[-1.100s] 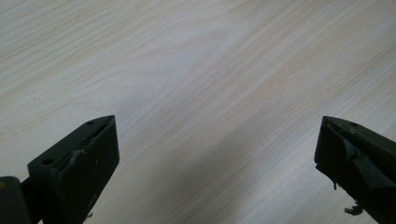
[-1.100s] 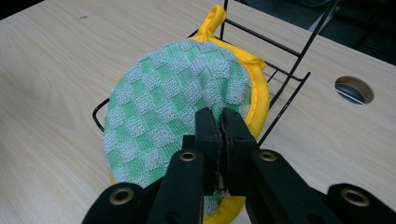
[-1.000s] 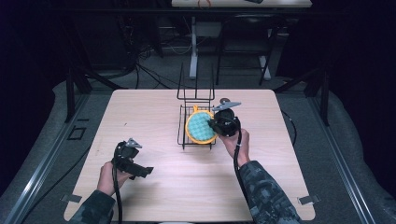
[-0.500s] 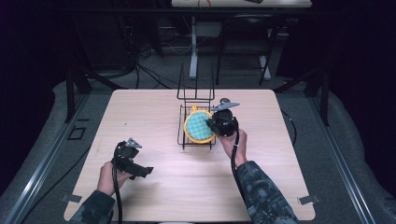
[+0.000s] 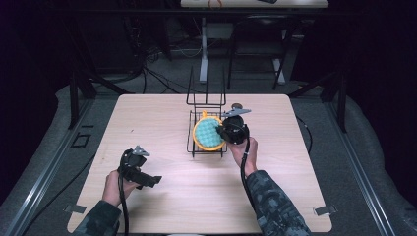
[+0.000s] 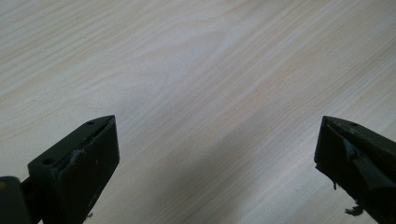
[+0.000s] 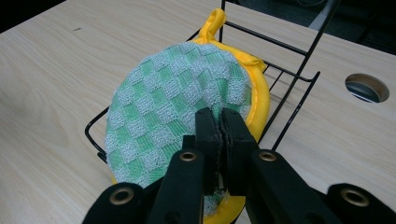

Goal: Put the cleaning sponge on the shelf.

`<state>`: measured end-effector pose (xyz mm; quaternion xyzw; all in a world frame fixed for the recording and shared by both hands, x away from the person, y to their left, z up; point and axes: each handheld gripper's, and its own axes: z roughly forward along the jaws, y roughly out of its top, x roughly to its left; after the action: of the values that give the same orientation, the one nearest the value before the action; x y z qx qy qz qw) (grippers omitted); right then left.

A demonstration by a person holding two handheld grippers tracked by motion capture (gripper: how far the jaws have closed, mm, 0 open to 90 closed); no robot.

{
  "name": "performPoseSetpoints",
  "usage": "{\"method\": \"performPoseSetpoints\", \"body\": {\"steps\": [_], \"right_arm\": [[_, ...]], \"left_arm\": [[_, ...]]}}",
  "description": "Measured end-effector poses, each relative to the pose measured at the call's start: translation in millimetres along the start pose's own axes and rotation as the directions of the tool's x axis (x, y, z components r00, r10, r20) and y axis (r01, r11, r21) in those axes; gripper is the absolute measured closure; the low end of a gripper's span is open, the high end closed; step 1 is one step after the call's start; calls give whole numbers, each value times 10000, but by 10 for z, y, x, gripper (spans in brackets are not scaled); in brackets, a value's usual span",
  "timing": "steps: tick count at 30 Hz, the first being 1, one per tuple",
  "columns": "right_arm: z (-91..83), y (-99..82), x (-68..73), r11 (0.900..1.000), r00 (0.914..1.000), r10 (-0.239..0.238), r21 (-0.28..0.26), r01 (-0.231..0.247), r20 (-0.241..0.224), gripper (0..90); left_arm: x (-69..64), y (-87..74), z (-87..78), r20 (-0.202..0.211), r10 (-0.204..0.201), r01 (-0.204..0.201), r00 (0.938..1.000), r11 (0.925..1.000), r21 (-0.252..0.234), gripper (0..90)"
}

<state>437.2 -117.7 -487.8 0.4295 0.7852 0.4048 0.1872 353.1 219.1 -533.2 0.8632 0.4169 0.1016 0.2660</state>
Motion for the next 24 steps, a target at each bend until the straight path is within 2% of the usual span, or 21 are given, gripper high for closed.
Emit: {"method": "performPoseSetpoints", "body": {"steps": [24], "right_arm": [[162,-76,-19,9985,9983,547,-34,-547,207,866]], "left_arm": [[-7,1,8,-38,52,-52,10000,10000,74,2]]}}
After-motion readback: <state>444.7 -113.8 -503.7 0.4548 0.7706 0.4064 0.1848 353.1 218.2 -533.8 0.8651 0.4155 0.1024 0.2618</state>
